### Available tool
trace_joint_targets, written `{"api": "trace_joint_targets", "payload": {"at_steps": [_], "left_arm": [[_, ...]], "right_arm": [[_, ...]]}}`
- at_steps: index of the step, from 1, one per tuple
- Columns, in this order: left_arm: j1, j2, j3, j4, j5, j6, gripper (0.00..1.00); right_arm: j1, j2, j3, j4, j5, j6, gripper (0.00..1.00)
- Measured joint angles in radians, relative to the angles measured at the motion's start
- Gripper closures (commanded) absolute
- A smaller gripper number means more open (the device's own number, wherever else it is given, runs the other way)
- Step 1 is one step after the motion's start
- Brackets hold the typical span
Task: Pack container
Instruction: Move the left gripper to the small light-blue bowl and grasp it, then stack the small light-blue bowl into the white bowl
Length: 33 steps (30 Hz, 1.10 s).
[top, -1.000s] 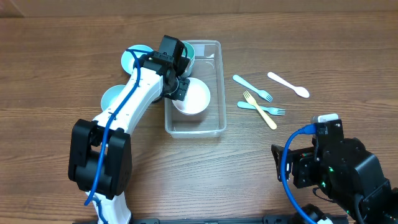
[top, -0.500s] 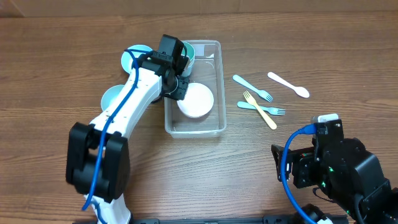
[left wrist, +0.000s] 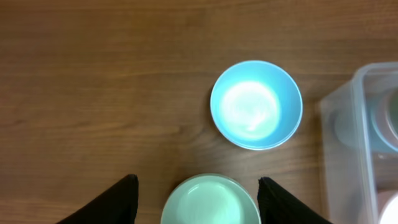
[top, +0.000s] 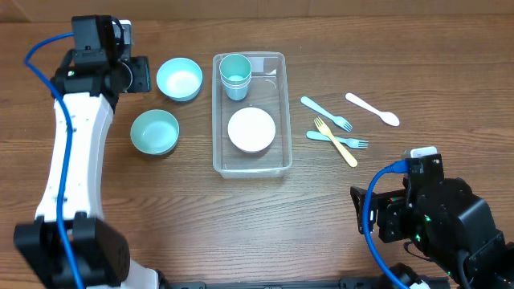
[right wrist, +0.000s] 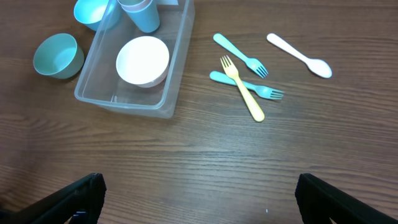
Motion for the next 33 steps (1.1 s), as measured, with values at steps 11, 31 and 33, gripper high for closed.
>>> {"api": "trace_joint_targets", "payload": {"at_steps": [11, 31, 33], "left_arm": [[0.0, 0.4, -0.005, 0.329, 0.08, 0.026, 0.26], [0.0, 0.459, 0.057, 0.214, 0.125, -0.011, 0.96], [-0.001, 0.33, 0.099, 0.156, 0.118, -0.011, 0.96]], "right_arm": [[0.0, 0.0, 0.0, 0.0, 0.0, 0.0, 0.0], [0.0, 0.0, 0.0, 0.0, 0.001, 0.001, 0.0], [0.0, 0.0, 0.0, 0.0, 0.0, 0.0, 0.0]]}}
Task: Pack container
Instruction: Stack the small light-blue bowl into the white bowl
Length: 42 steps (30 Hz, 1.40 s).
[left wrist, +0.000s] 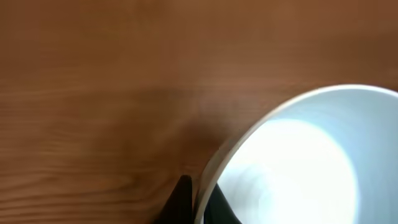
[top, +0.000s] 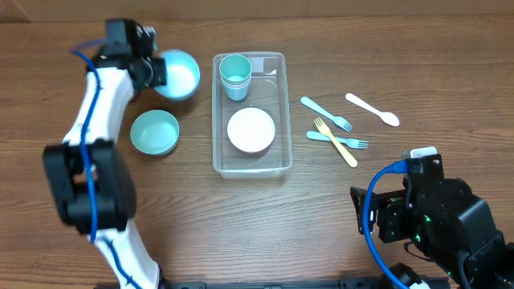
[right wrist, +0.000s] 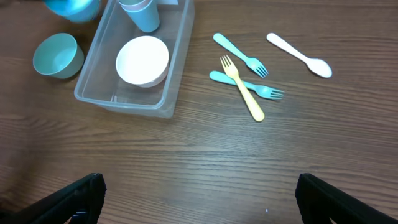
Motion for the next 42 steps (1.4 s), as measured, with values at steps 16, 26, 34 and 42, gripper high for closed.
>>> {"api": "trace_joint_targets", "payload": {"at_steps": [16, 26, 34, 42], "left_arm": [[-0.441, -0.309, -0.141, -0.217, -0.082, -0.081, 0.96], [-0.489, -0.112, -0.195, -0.135, -0.14, -0.177, 0.96], [-0.489, -0.099, -0.196, -0.138, -0.199, -0.194, 0.54], [-0.489, -0.098, -0.196, -0.151, -0.199, -0.203, 0.73]], "right_arm": [[0.0, 0.0, 0.0, 0.0, 0.0, 0.0, 0.0], [0.0, 0.0, 0.0, 0.0, 0.0, 0.0, 0.0], [0.0, 0.0, 0.0, 0.0, 0.0, 0.0, 0.0], [0.0, 0.0, 0.0, 0.0, 0.0, 0.0, 0.0]]}}
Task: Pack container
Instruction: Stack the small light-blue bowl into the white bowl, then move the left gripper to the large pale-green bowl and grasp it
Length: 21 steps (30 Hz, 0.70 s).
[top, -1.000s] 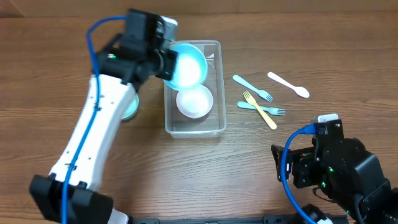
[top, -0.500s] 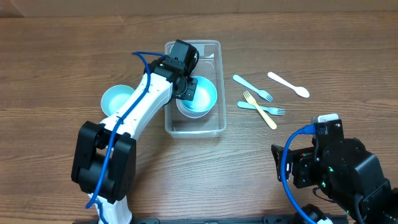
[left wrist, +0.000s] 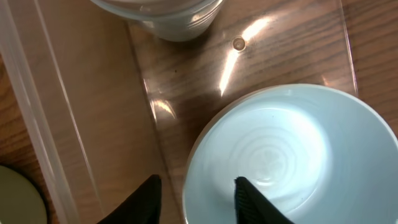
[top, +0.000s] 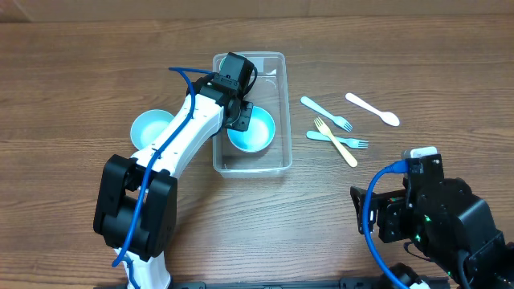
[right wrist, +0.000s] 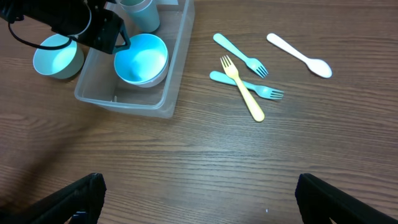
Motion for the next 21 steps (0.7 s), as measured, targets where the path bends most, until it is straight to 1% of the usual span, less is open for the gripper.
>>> {"api": "trace_joint_targets", "payload": {"at_steps": [1, 4, 7, 9, 10, 12, 13, 15, 16, 19, 21], "left_arm": [[0.0, 0.0, 0.0, -0.001, 0.0, 0.0, 0.75], [0.0, 0.0, 0.0, -0.003, 0.0, 0.001, 0.75], [-0.002, -0.014, 0.014, -0.052, 0.0, 0.005, 0.75], [-0.002, -0.124, 0.03, -0.073, -0.012, 0.026, 0.76], [-0.001, -0.177, 0.039, -0.095, -0.028, 0.029, 0.8], [0.02, -0.306, 0.05, -0.178, -0.062, 0.039, 0.82], [0.053, -0.368, 0.056, -0.226, -0.074, 0.043, 0.82], [0.158, -0.459, 0.054, -0.286, -0.097, 0.05, 0.77], [0.201, -0.48, 0.045, -0.286, -0.099, 0.055, 0.75], [0.404, -0.573, -0.114, -0.189, -0.038, 0.092, 0.65], [0.469, -0.581, -0.221, -0.1, 0.011, 0.124, 0.57]], "right_arm": [[0.0, 0.0, 0.0, 0.0, 0.0, 0.0, 0.0], [0.0, 0.0, 0.0, 0.0, 0.0, 0.0, 0.0], [0.0, 0.0, 0.0, 0.0, 0.0, 0.0, 0.0], [0.0, 0.0, 0.0, 0.0, 0.0, 0.0, 0.0], [0.0, 0.0, 0.0, 0.0, 0.0, 0.0, 0.0], [0.0, 0.0, 0.0, 0.0, 0.0, 0.0, 0.0], [0.0, 0.0, 0.0, 0.0, 0.0, 0.0, 0.0], [0.0, 0.0, 0.0, 0.0, 0.0, 0.0, 0.0], [0.0, 0.0, 0.0, 0.0, 0.0, 0.0, 0.0], [0.0, 0.0, 0.0, 0.0, 0.0, 0.0, 0.0], [0.0, 0.0, 0.0, 0.0, 0.0, 0.0, 0.0]]}}
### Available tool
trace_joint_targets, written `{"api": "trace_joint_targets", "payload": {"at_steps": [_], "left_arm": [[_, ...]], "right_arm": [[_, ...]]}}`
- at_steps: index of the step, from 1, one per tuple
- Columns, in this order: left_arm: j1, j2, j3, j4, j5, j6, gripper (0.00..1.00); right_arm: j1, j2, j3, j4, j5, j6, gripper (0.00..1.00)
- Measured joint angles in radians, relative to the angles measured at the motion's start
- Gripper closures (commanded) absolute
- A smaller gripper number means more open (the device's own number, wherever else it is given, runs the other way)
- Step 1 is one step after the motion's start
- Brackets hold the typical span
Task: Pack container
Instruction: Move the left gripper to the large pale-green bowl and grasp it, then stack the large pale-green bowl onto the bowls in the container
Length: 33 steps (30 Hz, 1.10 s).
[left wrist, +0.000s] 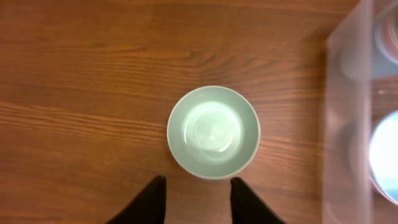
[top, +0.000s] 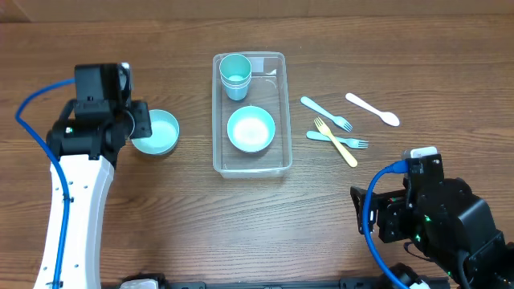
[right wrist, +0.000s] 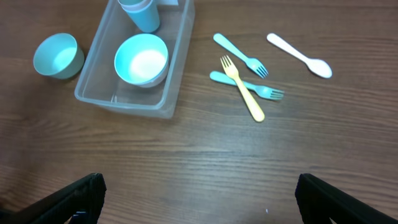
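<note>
The clear plastic container point(top: 283, 112) holds stacked teal cups point(top: 235, 75) and a light blue bowl point(top: 251, 130) nested on a white one. A mint green bowl point(top: 157, 131) point(left wrist: 213, 131) stands on the table left of the container. My left gripper point(left wrist: 198, 199) hangs open just short of that bowl, with nothing between its fingers. Two blue forks point(top: 325, 113), a yellow fork point(top: 336, 140) and a white spoon point(top: 372, 109) lie to the right of the container. My right gripper point(right wrist: 199, 199) is open near the front right, far from everything.
The container's wall point(left wrist: 348, 118) runs along the right side of the left wrist view. The right arm's base point(top: 434, 217) fills the front right corner. Bare wood surrounds the green bowl.
My left gripper has left the container, where the blue bowl stays nested on the white one. It now hangs open beside the green bowl on the left.
My left gripper hung open above the blue bowl at the back left. Then it was shut on that bowl's rim. Later it was open inside the container with the bowl set on the white one. Now it is by the green bowl.
</note>
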Motion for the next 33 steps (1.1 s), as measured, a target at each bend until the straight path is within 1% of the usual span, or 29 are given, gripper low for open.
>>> {"api": "trace_joint_targets", "payload": {"at_steps": [2, 3, 5, 7, 10, 13, 15, 19, 22, 28, 31, 33], "left_arm": [[0.021, 0.011, -0.079, 0.061, 0.022, 0.023, 0.46], [0.022, 0.021, -0.114, 0.108, 0.035, 0.032, 0.43], [0.025, 0.051, -0.138, 0.151, 0.04, 0.044, 0.41], [0.042, 0.093, -0.138, 0.183, 0.029, 0.057, 0.41], [0.119, 0.208, -0.138, 0.241, 0.043, 0.069, 0.42], [0.172, 0.271, -0.14, 0.273, 0.061, 0.097, 0.42], [0.176, 0.303, -0.14, 0.293, 0.067, 0.119, 0.39], [0.179, 0.389, -0.14, 0.357, 0.082, 0.135, 0.4], [0.179, 0.474, -0.14, 0.399, 0.122, 0.136, 0.38], [0.179, 0.527, -0.14, 0.421, 0.15, 0.136, 0.37], [0.179, 0.546, -0.14, 0.438, 0.168, 0.136, 0.39], [0.179, 0.548, -0.14, 0.444, 0.171, 0.136, 0.47]], "right_arm": [[0.0, 0.0, 0.0, 0.0, 0.0, 0.0, 0.0], [0.0, 0.0, 0.0, 0.0, 0.0, 0.0, 0.0], [0.0, 0.0, 0.0, 0.0, 0.0, 0.0, 0.0], [0.0, 0.0, 0.0, 0.0, 0.0, 0.001, 0.0], [0.0, 0.0, 0.0, 0.0, 0.0, 0.0, 0.0], [0.0, 0.0, 0.0, 0.0, 0.0, 0.0, 0.0], [0.0, 0.0, 0.0, 0.0, 0.0, 0.0, 0.0], [0.0, 0.0, 0.0, 0.0, 0.0, 0.0, 0.0], [0.0, 0.0, 0.0, 0.0, 0.0, 0.0, 0.0], [0.0, 0.0, 0.0, -0.001, 0.0, 0.001, 0.0], [0.0, 0.0, 0.0, 0.0, 0.0, 0.001, 0.0], [0.0, 0.0, 0.0, 0.0, 0.0, 0.0, 0.0]]}}
